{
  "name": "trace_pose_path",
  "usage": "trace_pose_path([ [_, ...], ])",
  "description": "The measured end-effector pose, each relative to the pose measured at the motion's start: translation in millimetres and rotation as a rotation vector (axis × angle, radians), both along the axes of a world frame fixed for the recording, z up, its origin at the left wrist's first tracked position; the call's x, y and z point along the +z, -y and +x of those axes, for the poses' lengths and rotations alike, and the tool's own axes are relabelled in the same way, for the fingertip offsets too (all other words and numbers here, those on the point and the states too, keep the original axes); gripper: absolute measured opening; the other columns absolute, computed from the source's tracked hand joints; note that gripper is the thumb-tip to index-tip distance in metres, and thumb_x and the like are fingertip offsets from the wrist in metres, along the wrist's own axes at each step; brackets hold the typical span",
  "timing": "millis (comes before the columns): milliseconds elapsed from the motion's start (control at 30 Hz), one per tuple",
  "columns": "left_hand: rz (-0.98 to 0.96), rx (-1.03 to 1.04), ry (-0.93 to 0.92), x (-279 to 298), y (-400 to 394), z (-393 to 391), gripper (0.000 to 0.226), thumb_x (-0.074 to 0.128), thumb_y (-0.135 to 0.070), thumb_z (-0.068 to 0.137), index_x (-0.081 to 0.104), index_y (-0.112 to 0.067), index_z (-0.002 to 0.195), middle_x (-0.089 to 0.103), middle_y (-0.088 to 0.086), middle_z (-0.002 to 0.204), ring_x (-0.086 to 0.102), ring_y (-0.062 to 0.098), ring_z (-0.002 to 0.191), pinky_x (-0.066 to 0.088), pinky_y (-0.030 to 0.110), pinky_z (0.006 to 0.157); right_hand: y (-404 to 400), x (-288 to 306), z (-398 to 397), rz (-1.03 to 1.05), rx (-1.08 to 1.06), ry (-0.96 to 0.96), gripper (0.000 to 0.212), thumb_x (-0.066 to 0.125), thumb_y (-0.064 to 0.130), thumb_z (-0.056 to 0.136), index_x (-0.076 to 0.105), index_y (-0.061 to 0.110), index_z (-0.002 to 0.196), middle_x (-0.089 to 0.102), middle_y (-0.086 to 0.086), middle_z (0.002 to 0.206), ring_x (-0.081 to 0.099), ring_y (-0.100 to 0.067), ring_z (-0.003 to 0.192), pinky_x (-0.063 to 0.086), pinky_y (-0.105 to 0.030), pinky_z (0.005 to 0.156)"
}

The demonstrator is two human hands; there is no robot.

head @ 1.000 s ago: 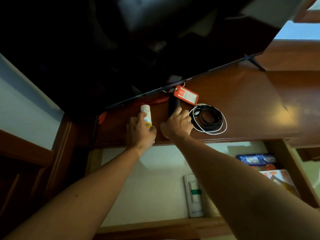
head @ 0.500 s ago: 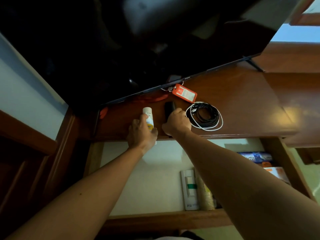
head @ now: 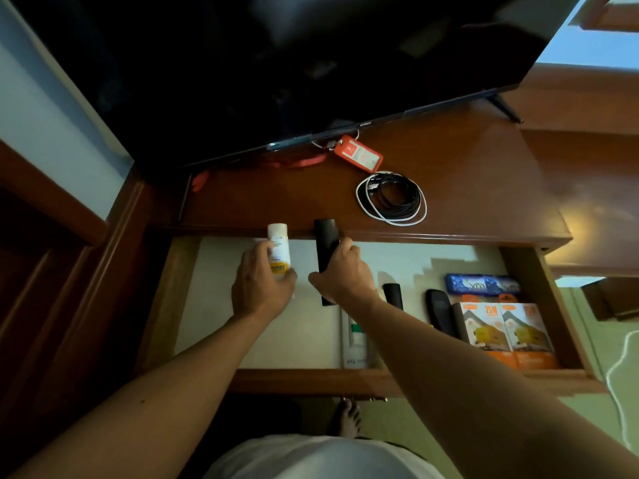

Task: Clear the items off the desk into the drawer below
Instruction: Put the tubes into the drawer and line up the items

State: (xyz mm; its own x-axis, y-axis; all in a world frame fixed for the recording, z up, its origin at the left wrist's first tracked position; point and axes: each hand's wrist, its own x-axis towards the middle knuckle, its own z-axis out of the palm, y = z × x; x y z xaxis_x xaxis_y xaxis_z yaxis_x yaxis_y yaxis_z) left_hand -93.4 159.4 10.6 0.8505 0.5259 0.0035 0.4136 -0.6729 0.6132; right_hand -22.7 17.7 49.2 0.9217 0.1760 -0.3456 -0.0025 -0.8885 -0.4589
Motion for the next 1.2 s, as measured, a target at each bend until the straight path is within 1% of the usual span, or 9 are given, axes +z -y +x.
trace_pose_path([
  [100, -0.015, -0.041, -0.074, -13.9, 7.9, -20.6, 0.061, 0.075, -0.041, 0.077, 0.040, -0.032, 0.126, 0.052, 0.002, 0.125, 0.058, 0.024, 0.101, 0.053, 0.036, 0.069, 19.6, -20.2, -21.9, 0.011, 0.005, -0.096, 0.070, 0.080, 0.035, 0.074, 0.038, 0.013, 0.124, 0.052, -0.009, 0.119, 0.060, -0.032, 0.106, 0.047, -0.035, 0.074],
  [167, -0.046, -0.055, -0.149, -22.5, 12.4, -28.2, 0.065, 0.074, -0.041, 0.076, 0.036, -0.035, 0.127, 0.052, 0.003, 0.123, 0.058, 0.027, 0.101, 0.055, 0.039, 0.072, 26.6, -33.0, -30.3, -0.010, 0.004, -0.165, 0.084, 0.080, 0.033, 0.075, 0.029, 0.013, 0.138, 0.052, -0.013, 0.126, 0.060, -0.034, 0.109, 0.049, -0.037, 0.077],
  [267, -0.104, -0.094, -0.306, -34.3, 17.0, -30.7, 0.079, 0.071, -0.042, 0.077, 0.024, -0.040, 0.140, 0.050, 0.007, 0.124, 0.059, 0.032, 0.103, 0.050, 0.037, 0.076, 27.5, -48.5, -36.3, -0.077, 0.094, -0.253, 0.123, 0.080, 0.031, 0.078, -0.016, 0.029, 0.157, 0.053, -0.021, 0.128, 0.063, -0.035, 0.102, 0.053, -0.035, 0.074],
  [333, -0.144, -0.136, -0.458, -42.4, 18.6, -30.1, 0.094, 0.068, -0.042, 0.080, 0.005, -0.049, 0.149, 0.046, 0.011, 0.129, 0.058, 0.037, 0.107, 0.049, 0.039, 0.081, 25.3, -57.6, -38.8, -0.133, 0.173, -0.292, 0.129, 0.079, 0.030, 0.079, -0.025, 0.036, 0.153, 0.055, -0.024, 0.125, 0.065, -0.034, 0.094, 0.056, -0.036, 0.073],
  [500, -0.157, -0.189, -0.636, -57.4, 24.7, -27.1, 0.107, 0.069, -0.040, 0.085, -0.015, -0.052, 0.150, 0.035, 0.015, 0.137, 0.055, 0.038, 0.112, 0.049, 0.044, 0.093, 16.5, -70.2, -42.3, -0.213, 0.275, -0.346, 0.126, 0.079, 0.024, 0.078, -0.020, 0.035, 0.155, 0.050, -0.028, 0.132, 0.062, -0.038, 0.106, 0.056, -0.040, 0.083],
  [633, -0.172, -0.218, -0.645, -65.8, 22.1, -22.8, 0.105, 0.073, -0.039, 0.087, -0.008, -0.048, 0.153, 0.032, 0.014, 0.137, 0.054, 0.037, 0.114, 0.049, 0.042, 0.094, 13.7, -75.5, -40.2, -0.265, 0.326, -0.337, 0.124, 0.079, 0.020, 0.079, -0.016, 0.032, 0.157, 0.049, -0.028, 0.134, 0.058, -0.040, 0.116, 0.055, -0.045, 0.091],
  [767, -0.236, -0.242, -0.593, -68.0, 12.3, -16.0, 0.089, 0.071, -0.034, 0.088, 0.008, -0.049, 0.150, 0.042, 0.012, 0.125, 0.059, 0.032, 0.097, 0.055, 0.041, 0.083, 11.1, -75.4, -35.5, -0.376, 0.406, -0.279, 0.121, 0.084, 0.034, 0.078, -0.006, 0.021, 0.158, 0.059, -0.020, 0.127, 0.062, -0.037, 0.112, 0.055, -0.047, 0.089],
  [933, -0.323, -0.302, -0.554, -65.7, -0.4, -10.2, 0.076, 0.068, -0.022, 0.090, 0.021, -0.043, 0.146, 0.059, 0.012, 0.120, 0.064, 0.027, 0.095, 0.057, 0.039, 0.078, 6.4, -71.3, -23.8, -0.389, 0.418, -0.183, 0.094, 0.081, 0.042, 0.078, 0.024, 0.014, 0.147, 0.045, -0.017, 0.137, 0.052, -0.036, 0.121, 0.050, -0.044, 0.091],
  [1200, -0.354, -0.358, -0.577, -61.5, 4.0, -9.8, 0.071, 0.069, -0.020, 0.089, 0.028, -0.035, 0.145, 0.064, 0.009, 0.116, 0.064, 0.025, 0.095, 0.052, 0.033, 0.076, 17.0, -76.9, -18.1, -0.388, 0.486, -0.101, 0.078, 0.078, 0.039, 0.081, 0.037, 0.018, 0.143, 0.046, -0.007, 0.139, 0.048, -0.034, 0.125, 0.047, -0.046, 0.094],
])
